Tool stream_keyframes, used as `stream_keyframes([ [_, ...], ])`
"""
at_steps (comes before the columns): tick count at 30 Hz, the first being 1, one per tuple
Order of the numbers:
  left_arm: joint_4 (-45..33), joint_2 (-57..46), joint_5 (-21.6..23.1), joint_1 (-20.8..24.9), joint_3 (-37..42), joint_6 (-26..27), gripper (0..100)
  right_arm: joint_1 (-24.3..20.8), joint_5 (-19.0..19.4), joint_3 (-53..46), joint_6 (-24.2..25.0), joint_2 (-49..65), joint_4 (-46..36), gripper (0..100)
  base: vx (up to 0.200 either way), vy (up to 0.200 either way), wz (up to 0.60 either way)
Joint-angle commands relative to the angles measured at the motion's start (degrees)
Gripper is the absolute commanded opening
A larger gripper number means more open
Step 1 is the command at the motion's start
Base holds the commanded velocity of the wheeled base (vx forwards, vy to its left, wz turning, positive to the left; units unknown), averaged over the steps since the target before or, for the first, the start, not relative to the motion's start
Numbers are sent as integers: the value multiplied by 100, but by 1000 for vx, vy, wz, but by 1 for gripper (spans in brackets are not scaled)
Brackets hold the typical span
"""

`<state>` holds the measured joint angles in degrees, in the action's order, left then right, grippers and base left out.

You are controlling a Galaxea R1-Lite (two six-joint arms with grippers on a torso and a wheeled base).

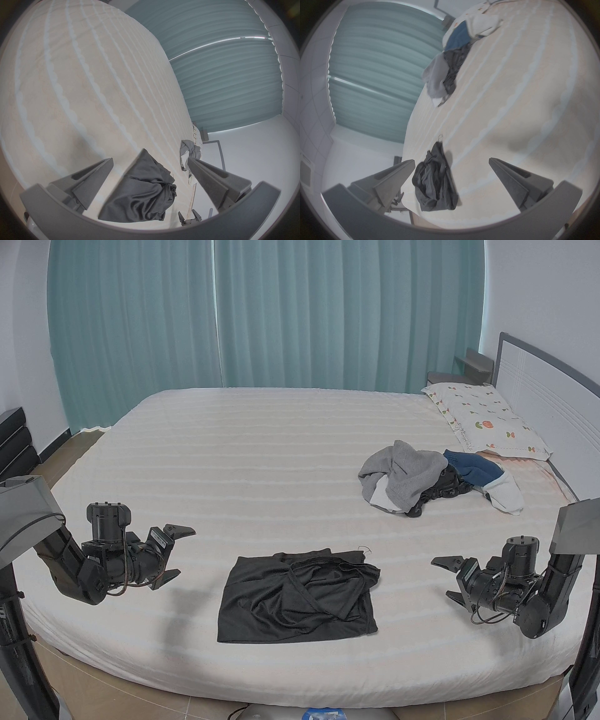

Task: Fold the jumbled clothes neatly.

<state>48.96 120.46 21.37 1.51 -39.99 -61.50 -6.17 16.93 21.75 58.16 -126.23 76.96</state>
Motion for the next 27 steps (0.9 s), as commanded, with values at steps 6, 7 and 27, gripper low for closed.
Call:
stream_keyframes([
  [6, 176, 409, -1, 51, 26, 33, 100, -965, 3, 1086, -718, 1373, -2229, 100, 0, 200, 0],
  [7, 184, 409, -1, 51, 26, 33, 100, -974, 3, 1104, -727, 1373, -2255, 100, 0, 200, 0],
  [27, 211, 496, -72, 60, -97, 33, 100, -1554, -199, 2940, -2142, 204, -3838, 100, 0, 60, 0],
])
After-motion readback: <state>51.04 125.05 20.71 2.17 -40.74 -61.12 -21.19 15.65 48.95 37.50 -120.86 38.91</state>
